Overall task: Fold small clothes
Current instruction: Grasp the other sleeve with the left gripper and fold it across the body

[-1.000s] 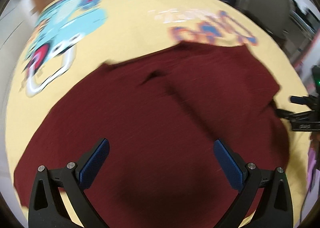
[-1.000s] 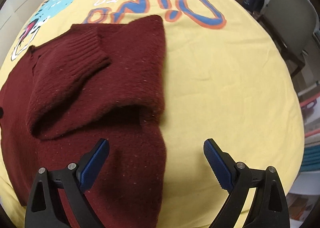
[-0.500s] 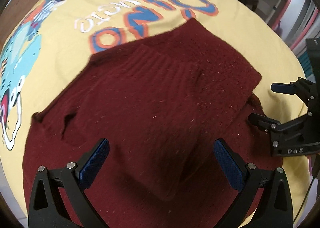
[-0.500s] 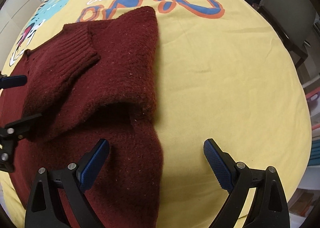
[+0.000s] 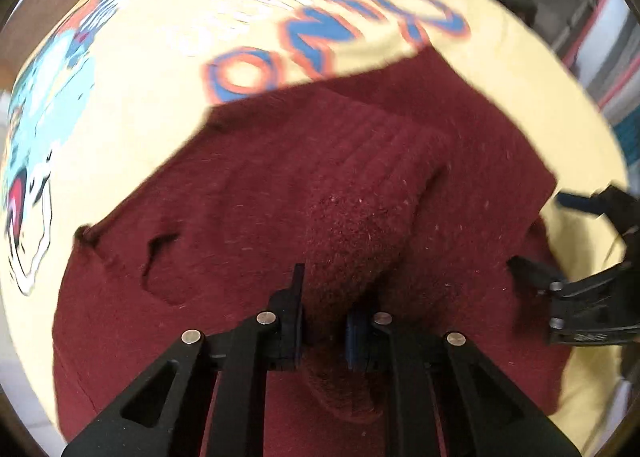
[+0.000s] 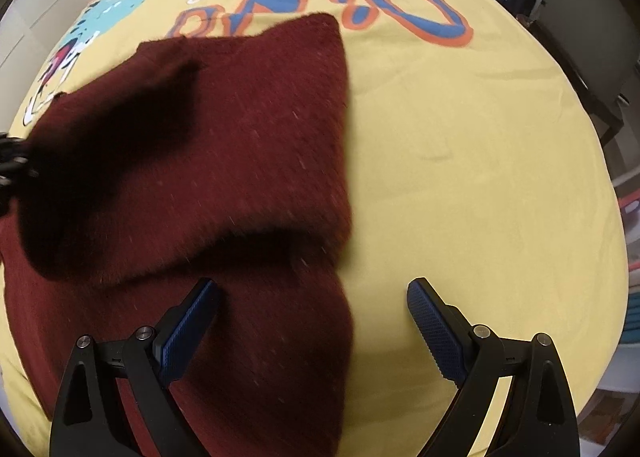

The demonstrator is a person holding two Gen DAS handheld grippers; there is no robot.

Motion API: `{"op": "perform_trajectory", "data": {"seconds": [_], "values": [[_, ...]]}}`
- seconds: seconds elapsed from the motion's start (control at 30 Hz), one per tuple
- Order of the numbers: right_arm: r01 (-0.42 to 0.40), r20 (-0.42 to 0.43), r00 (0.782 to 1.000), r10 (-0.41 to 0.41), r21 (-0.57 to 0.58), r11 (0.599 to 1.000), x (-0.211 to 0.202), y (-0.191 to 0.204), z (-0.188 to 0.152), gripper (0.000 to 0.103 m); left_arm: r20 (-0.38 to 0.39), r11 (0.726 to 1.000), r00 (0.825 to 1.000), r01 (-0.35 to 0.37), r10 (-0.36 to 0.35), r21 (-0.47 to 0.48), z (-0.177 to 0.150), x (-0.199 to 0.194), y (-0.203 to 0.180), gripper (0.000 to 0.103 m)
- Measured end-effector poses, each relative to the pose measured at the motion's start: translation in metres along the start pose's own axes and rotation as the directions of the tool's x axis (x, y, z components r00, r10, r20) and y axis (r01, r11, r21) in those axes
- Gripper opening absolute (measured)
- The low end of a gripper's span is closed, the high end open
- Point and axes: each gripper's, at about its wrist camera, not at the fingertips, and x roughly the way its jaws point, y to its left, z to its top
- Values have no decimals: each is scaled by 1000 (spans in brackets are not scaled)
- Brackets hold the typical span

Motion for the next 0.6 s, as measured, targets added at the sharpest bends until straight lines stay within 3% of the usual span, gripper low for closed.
{"op": "perform_trajectory", "data": {"seconds": [0.2,0.27,0.3,0.33,0.53,0.6], "values": [[-19,-4,1000,19,69,997,3,3,16,94,110,991,993,-21,36,-134,-16,-40,58,13],[-37,-1,999,37,94,995,5,3,15,73,144,983,989,-17,44,-184,-29,-50,78,13],[-25,-12,1000,26,98,995,8,3,13,33,156,979,987,-11,44,-202,-37,-52,85,13],[-22,-20,1000,25,106,994,13,7,20,24,161,971,986,-11,51,-238,-44,-50,94,13],[-18,-26,999,21,102,995,17,9,16,22,131,907,991,36,22,-420,-99,-28,119,18],[-18,-30,999,21,102,995,16,9,16,22,100,891,995,33,14,-452,-105,-13,127,21]]}}
